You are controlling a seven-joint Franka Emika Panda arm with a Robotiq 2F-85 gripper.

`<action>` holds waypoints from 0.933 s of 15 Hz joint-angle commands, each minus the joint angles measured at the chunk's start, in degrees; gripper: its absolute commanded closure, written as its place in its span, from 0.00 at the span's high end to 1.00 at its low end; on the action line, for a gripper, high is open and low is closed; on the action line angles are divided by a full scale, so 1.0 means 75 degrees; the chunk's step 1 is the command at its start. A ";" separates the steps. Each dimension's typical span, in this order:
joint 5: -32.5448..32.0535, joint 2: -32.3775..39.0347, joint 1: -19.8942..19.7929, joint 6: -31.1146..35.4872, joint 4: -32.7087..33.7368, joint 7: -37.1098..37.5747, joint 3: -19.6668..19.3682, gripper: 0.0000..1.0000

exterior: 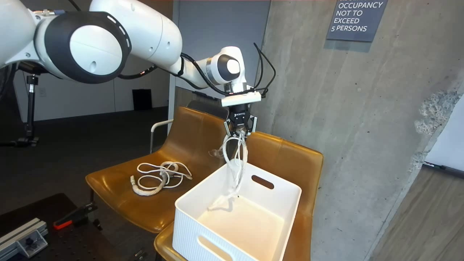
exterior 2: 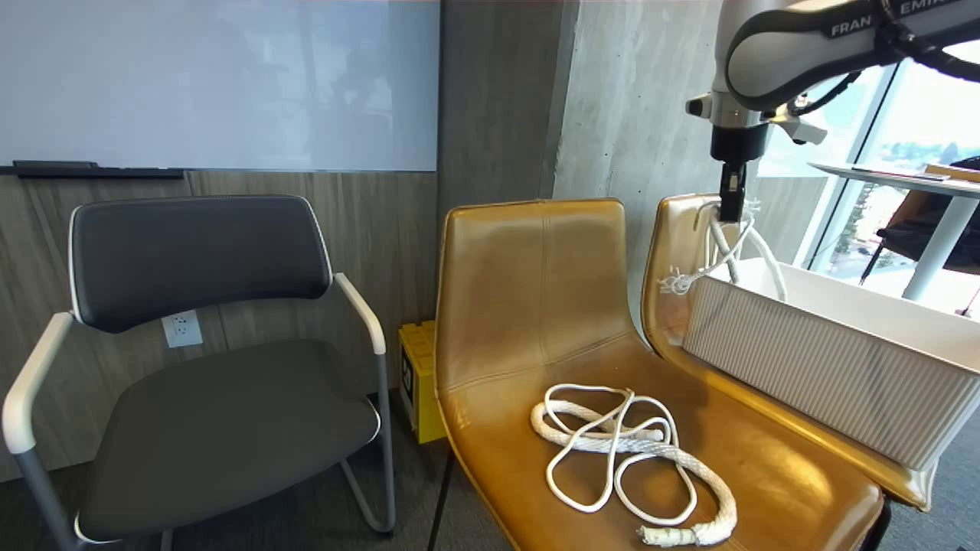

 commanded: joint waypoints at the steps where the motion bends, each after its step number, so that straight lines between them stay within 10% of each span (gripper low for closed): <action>1: -0.0107 -0.0086 0.0831 -0.0737 0.0496 0.0550 0.0062 0.04; 14: 0.0544 0.0895 0.3331 -0.1876 0.1997 0.2983 0.0623 0.04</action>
